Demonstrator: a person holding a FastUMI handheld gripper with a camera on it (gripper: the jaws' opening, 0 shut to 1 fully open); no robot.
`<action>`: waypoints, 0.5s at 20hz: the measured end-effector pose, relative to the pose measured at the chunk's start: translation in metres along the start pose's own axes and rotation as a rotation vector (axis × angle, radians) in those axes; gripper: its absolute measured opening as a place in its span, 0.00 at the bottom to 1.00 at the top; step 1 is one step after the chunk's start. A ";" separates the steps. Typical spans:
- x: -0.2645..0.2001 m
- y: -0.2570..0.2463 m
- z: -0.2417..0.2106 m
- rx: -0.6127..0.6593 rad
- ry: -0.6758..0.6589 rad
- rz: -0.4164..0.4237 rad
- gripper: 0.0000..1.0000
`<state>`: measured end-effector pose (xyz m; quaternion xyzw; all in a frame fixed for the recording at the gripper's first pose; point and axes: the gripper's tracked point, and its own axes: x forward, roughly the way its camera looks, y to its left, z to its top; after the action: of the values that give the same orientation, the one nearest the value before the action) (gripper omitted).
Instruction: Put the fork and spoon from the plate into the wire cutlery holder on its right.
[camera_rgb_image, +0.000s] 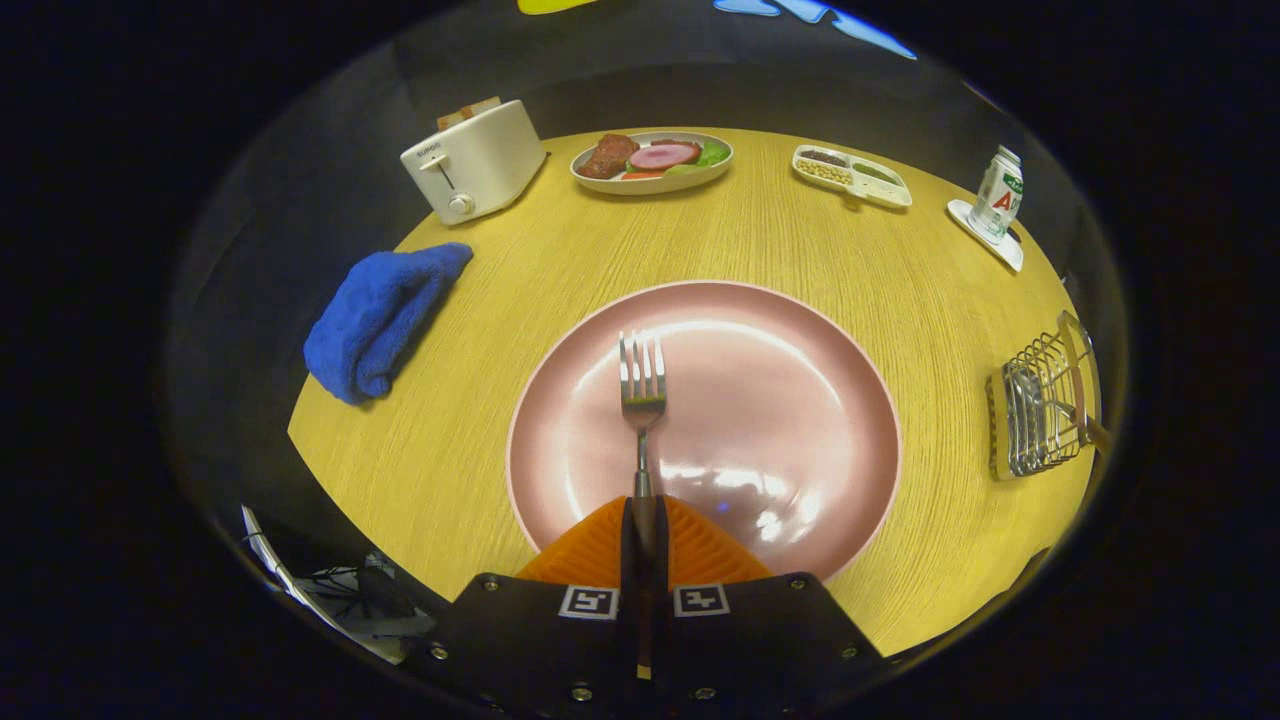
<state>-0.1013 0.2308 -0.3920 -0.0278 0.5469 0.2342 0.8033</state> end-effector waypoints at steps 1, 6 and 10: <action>-0.003 -0.001 0.004 0.009 -0.009 0.001 0.06; -0.019 -0.015 0.023 0.070 -0.064 -0.003 0.06; -0.036 -0.036 0.040 0.134 -0.111 -0.019 0.06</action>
<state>-0.0629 0.1982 -0.3513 0.0336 0.5156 0.1906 0.8347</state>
